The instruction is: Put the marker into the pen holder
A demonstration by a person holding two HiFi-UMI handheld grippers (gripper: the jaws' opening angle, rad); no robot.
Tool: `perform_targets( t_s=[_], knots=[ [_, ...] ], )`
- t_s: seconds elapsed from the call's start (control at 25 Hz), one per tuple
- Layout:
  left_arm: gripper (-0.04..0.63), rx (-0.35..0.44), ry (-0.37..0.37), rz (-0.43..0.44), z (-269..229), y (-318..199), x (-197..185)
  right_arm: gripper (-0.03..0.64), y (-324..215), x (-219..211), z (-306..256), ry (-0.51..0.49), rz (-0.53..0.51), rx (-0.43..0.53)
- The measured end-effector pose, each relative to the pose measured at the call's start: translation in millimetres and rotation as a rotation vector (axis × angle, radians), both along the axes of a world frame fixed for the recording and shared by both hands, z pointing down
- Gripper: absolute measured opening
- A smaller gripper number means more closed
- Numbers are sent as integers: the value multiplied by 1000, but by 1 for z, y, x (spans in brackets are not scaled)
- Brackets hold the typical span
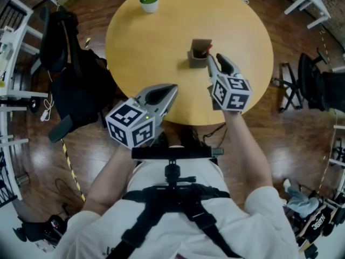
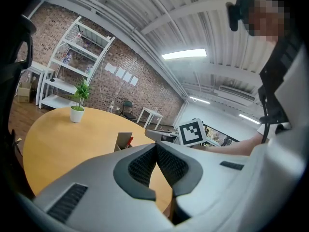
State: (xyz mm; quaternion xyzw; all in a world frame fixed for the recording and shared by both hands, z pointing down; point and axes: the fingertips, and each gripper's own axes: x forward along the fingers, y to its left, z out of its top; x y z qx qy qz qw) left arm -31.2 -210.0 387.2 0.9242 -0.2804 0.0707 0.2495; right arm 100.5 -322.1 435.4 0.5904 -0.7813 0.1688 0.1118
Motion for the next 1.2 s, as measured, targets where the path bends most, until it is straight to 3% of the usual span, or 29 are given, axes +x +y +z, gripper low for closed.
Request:
perform_targets(
  t_s=[0.52,0.72,0.8,1.2],
  knots=[
    [-5,12,10,28,-2,20,-8,112,63,-10,-19,18,6,-26],
    [-5,19,14,36,-4,32,-14,110,90,-13,-21,-7,33,-46],
    [-5,15,16,41,-6,39,-16,72,101,-13,-22,-22,46,-50],
    [-5,24,25,102,-9,76,-31,72,154,-20,-35,-47,115,-33]
  ],
)
